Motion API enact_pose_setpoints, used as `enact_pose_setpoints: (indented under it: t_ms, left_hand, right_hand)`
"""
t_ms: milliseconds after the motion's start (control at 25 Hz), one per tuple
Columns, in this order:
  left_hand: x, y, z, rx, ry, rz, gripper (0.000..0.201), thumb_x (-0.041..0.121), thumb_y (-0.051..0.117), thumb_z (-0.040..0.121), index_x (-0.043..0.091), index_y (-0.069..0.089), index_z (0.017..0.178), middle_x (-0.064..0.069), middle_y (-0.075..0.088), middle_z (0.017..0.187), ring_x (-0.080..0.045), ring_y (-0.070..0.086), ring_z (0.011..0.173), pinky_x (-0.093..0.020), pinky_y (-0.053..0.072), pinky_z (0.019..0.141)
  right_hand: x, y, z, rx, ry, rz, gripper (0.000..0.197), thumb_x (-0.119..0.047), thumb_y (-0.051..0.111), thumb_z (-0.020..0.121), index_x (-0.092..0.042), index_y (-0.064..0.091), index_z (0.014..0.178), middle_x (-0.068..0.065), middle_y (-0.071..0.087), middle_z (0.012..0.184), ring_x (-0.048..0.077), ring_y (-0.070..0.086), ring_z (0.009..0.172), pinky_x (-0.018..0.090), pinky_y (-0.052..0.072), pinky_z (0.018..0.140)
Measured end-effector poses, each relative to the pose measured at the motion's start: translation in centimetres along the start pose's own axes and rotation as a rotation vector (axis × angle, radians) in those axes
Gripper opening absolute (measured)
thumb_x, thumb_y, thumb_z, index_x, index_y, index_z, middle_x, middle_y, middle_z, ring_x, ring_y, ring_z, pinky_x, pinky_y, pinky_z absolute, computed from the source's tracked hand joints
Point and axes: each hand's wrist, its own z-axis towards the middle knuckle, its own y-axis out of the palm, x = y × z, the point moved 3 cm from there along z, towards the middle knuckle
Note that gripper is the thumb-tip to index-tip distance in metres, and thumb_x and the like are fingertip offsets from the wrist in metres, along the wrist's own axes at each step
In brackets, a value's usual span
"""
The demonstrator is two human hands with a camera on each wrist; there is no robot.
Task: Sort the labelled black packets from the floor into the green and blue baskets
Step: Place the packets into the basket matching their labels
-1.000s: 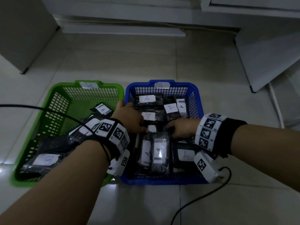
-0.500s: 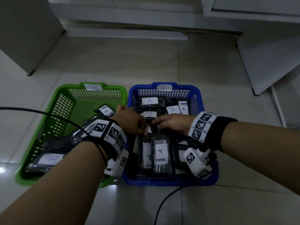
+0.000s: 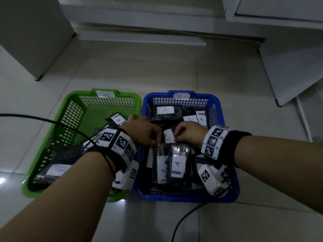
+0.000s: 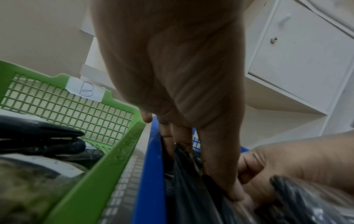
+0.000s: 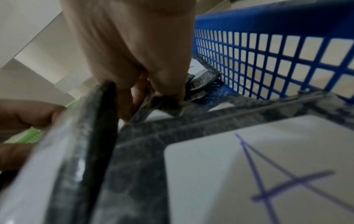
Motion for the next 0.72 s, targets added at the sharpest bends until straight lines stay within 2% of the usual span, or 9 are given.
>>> enact_pose_setpoints:
  t_ms: [120, 240, 280, 320, 360, 440, 520, 600, 720]
  left_hand:
    - [-0.3, 0.0, -0.2, 0.002, 0.007, -0.058, 0.027, 0.061, 0.06, 0.077, 0.041, 0.061, 0.093, 0.023, 0.054, 0.088, -0.011, 0.04, 0.116, -0.046, 0.018, 0.104]
    - [-0.6, 0.1, -0.2, 0.008, 0.013, -0.076, 0.026, 0.061, 0.061, 0.076, 0.042, 0.061, 0.093, 0.024, 0.054, 0.086, -0.011, 0.041, 0.115, -0.047, 0.017, 0.103]
    - [-0.7, 0.1, -0.2, 0.008, 0.013, -0.077, 0.026, 0.062, 0.061, 0.076, 0.042, 0.061, 0.093, 0.025, 0.053, 0.086, -0.011, 0.041, 0.116, -0.047, 0.017, 0.103]
    - [-0.7, 0.1, -0.2, 0.009, 0.014, -0.079, 0.026, 0.062, 0.061, 0.076, 0.042, 0.061, 0.093, 0.024, 0.053, 0.087, -0.011, 0.041, 0.116, -0.047, 0.017, 0.103]
    - [-0.7, 0.2, -0.2, 0.009, 0.015, -0.083, 0.026, 0.062, 0.061, 0.075, 0.042, 0.061, 0.093, 0.023, 0.054, 0.089, -0.011, 0.04, 0.116, -0.046, 0.017, 0.103]
    - [-0.7, 0.2, -0.2, 0.011, 0.018, -0.1, 0.028, 0.063, 0.061, 0.075, 0.042, 0.061, 0.093, 0.021, 0.058, 0.093, -0.011, 0.04, 0.115, -0.046, 0.017, 0.103]
    - [-0.8, 0.2, -0.1, 0.02, 0.026, -0.132, 0.029, 0.062, 0.063, 0.074, 0.041, 0.062, 0.093, 0.022, 0.061, 0.094, -0.009, 0.042, 0.113, -0.045, 0.018, 0.101]
    - [-0.8, 0.1, 0.1, 0.043, 0.045, -0.164, 0.029, 0.06, 0.065, 0.073, 0.039, 0.064, 0.093, 0.023, 0.064, 0.093, -0.006, 0.048, 0.107, -0.045, 0.02, 0.1]
    - [-0.6, 0.0, 0.3, 0.051, 0.054, -0.186, 0.026, 0.057, 0.068, 0.073, 0.039, 0.065, 0.092, 0.023, 0.065, 0.092, -0.005, 0.05, 0.103, -0.045, 0.021, 0.1]
  right_hand:
    - [-0.5, -0.2, -0.1, -0.019, -0.035, -0.101, 0.019, -0.008, 0.067, 0.078, -0.026, 0.063, 0.082, -0.006, 0.065, 0.096, 0.01, 0.058, 0.077, 0.021, 0.047, 0.066]
    - [-1.5, 0.2, -0.3, -0.176, -0.109, -0.194, 0.034, -0.003, 0.056, 0.086, -0.026, 0.067, 0.109, -0.008, 0.062, 0.117, -0.005, 0.056, 0.065, 0.008, 0.043, 0.056]
    - [-1.9, 0.4, -0.4, -0.231, -0.133, -0.216, 0.041, -0.002, 0.053, 0.088, -0.027, 0.064, 0.118, -0.01, 0.059, 0.122, -0.009, 0.057, 0.069, 0.005, 0.042, 0.058]
    - [-2.3, 0.5, -0.5, -0.262, -0.146, -0.245, 0.044, -0.002, 0.052, 0.089, -0.028, 0.061, 0.124, -0.009, 0.057, 0.129, -0.01, 0.06, 0.082, 0.007, 0.045, 0.068]
    - [-2.4, 0.4, -0.4, -0.259, -0.147, -0.277, 0.046, -0.003, 0.052, 0.089, -0.029, 0.06, 0.126, -0.009, 0.055, 0.135, -0.001, 0.061, 0.099, 0.012, 0.045, 0.079]
    - [-2.2, 0.1, -0.4, -0.186, -0.137, -0.331, 0.041, -0.006, 0.053, 0.09, -0.028, 0.063, 0.123, -0.007, 0.056, 0.136, 0.011, 0.056, 0.116, 0.016, 0.04, 0.088]
    - [-1.9, 0.1, -0.5, -0.119, -0.133, -0.369, 0.036, -0.005, 0.051, 0.091, -0.024, 0.067, 0.118, -0.004, 0.057, 0.134, 0.015, 0.054, 0.12, 0.018, 0.037, 0.091]
    - [-2.0, 0.3, -0.7, -0.177, -0.151, -0.4, 0.037, -0.004, 0.049, 0.093, -0.021, 0.066, 0.122, -0.003, 0.053, 0.138, 0.017, 0.05, 0.125, 0.018, 0.033, 0.095]
    - [-2.2, -0.4, -1.1, -0.274, -0.114, -0.308, 0.041, -0.005, 0.047, 0.093, -0.023, 0.062, 0.126, -0.005, 0.051, 0.141, 0.015, 0.049, 0.127, 0.018, 0.032, 0.098]
